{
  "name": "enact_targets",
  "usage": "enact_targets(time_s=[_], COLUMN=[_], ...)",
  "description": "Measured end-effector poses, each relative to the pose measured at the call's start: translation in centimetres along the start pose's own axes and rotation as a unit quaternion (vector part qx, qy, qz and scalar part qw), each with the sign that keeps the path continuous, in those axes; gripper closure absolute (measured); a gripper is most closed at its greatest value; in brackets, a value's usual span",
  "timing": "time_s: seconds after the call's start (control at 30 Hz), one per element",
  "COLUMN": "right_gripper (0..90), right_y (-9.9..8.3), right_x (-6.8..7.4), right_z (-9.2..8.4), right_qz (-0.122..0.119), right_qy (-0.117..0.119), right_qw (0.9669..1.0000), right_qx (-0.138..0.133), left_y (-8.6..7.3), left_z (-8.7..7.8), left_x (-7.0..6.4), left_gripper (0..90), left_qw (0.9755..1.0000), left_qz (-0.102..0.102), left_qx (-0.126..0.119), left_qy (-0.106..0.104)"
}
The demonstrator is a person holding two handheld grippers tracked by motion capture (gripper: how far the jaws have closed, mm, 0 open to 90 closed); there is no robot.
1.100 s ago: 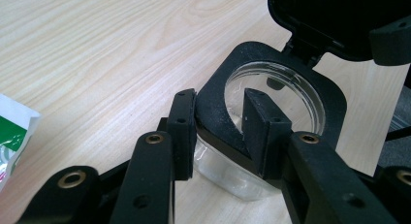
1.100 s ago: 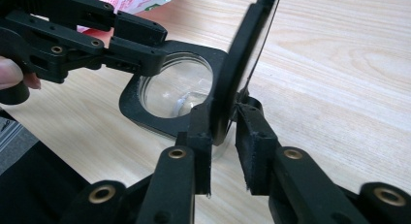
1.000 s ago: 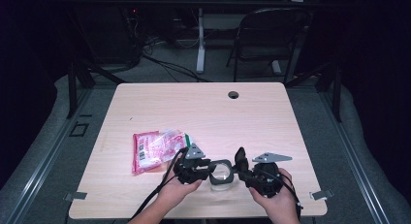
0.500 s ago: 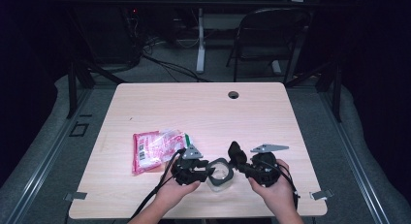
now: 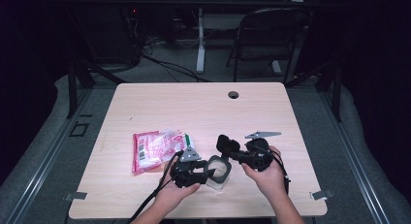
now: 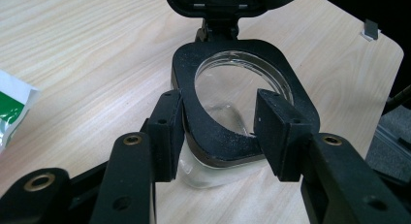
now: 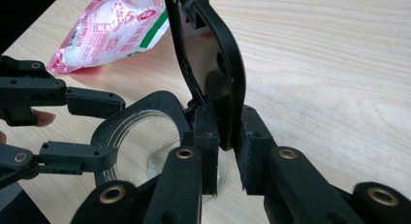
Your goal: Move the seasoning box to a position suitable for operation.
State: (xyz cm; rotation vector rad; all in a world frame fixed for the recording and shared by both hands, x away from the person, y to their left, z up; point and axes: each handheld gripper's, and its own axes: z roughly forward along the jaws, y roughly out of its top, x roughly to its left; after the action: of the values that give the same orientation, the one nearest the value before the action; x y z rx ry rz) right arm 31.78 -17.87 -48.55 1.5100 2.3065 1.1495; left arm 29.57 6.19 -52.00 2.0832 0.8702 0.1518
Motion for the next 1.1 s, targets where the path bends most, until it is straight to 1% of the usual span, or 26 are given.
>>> enact_targets(time_s=[0.03, 0.07, 0.1, 0.27, 0.3, 0.43, 0.5, 0.6, 0.67, 0.7, 0.8, 0.87, 0.9, 0.93, 0.97, 1.0, 1.03, 1.1], right_gripper=[80.4, 80.1, 79.8, 79.2, 79.2, 79.2, 79.0, 78.4, 77.9, 77.5, 76.3, 74.1, 71.7, 68.2, 66.2, 66.0, 65.6, 63.9], right_y=[0.0, 0.0, 0.1, 0.3, 0.3, 0.2, 0.2, 0.4, 0.5, 0.5, 0.6, 0.6, 0.6, 0.6, 0.6, 0.6, 0.5, 0.3], right_x=[0.0, -0.1, -0.1, 0.1, 0.1, 0.1, 0.0, 0.0, 0.1, 0.0, 0.0, 0.0, 0.0, 0.0, 0.0, 0.0, 0.1, 0.1], right_z=[0.1, 0.2, 0.3, 0.5, 0.5, 0.5, 0.5, 0.7, 0.8, 0.9, 1.0, 1.1, 1.1, 1.2, 1.2, 1.1, 0.9, 0.6], right_qz=[0.000, -0.001, -0.001, -0.005, -0.005, 0.003, 0.003, 0.007, 0.008, 0.005, 0.009, 0.010, 0.011, 0.012, 0.012, 0.010, 0.011, 0.013], right_qy=[0.001, 0.005, 0.007, 0.005, 0.006, 0.009, 0.009, 0.011, 0.009, 0.008, 0.013, 0.013, 0.013, 0.016, 0.020, 0.020, 0.017, 0.017], right_qw=[1.0000, 1.0000, 1.0000, 0.9999, 0.9999, 0.9999, 0.9999, 0.9999, 0.9999, 0.9999, 0.9998, 0.9998, 0.9998, 0.9998, 0.9997, 0.9997, 0.9998, 0.9998], right_qx=[-0.003, -0.007, -0.006, -0.008, -0.008, -0.006, -0.009, -0.007, -0.008, -0.008, -0.009, -0.009, -0.005, -0.002, 0.000, 0.003, 0.005, 0.006], left_y=[0.0, -0.1, -0.1, -0.2, -0.2, -0.2, -0.2, -0.3, -0.3, -0.3, -0.2, -0.2, -0.1, -0.1, 0.0, 0.1, 0.1, 0.1], left_z=[-0.1, -0.1, -0.2, -0.3, -0.3, -0.3, -0.3, -0.3, -0.3, -0.4, -0.5, -0.6, -0.7, -0.8, -1.1, -1.4, -1.8, -2.6], left_x=[0.0, 0.0, 0.0, 0.1, 0.1, 0.2, 0.1, 0.1, 0.1, 0.1, 0.2, 0.3, 0.4, 0.4, 0.5, 0.6, 0.8, 1.5], left_gripper=[54.3, 54.2, 54.0, 53.5, 53.6, 53.7, 53.6, 53.3, 52.9, 52.8, 52.7, 53.0, 53.0, 52.9, 53.2, 53.2, 53.2, 53.2], left_qw=[1.0000, 1.0000, 1.0000, 1.0000, 1.0000, 0.9999, 1.0000, 1.0000, 0.9999, 0.9999, 0.9999, 0.9999, 0.9999, 1.0000, 0.9999, 0.9999, 0.9999, 0.9997], left_qz=[-0.001, -0.001, -0.001, 0.002, 0.001, 0.000, 0.000, 0.001, -0.005, -0.004, -0.003, -0.001, 0.000, 0.002, 0.003, 0.003, -0.002, -0.001], left_qx=[0.001, -0.001, 0.000, -0.002, -0.002, -0.003, -0.006, -0.008, -0.010, -0.007, -0.006, -0.007, -0.005, -0.006, -0.008, -0.011, -0.015, -0.022], left_qy=[-0.006, -0.007, -0.009, -0.005, -0.009, -0.010, -0.006, -0.003, -0.005, -0.007, -0.008, -0.014, -0.014, -0.007, -0.005, -0.002, -0.001, 0.005])
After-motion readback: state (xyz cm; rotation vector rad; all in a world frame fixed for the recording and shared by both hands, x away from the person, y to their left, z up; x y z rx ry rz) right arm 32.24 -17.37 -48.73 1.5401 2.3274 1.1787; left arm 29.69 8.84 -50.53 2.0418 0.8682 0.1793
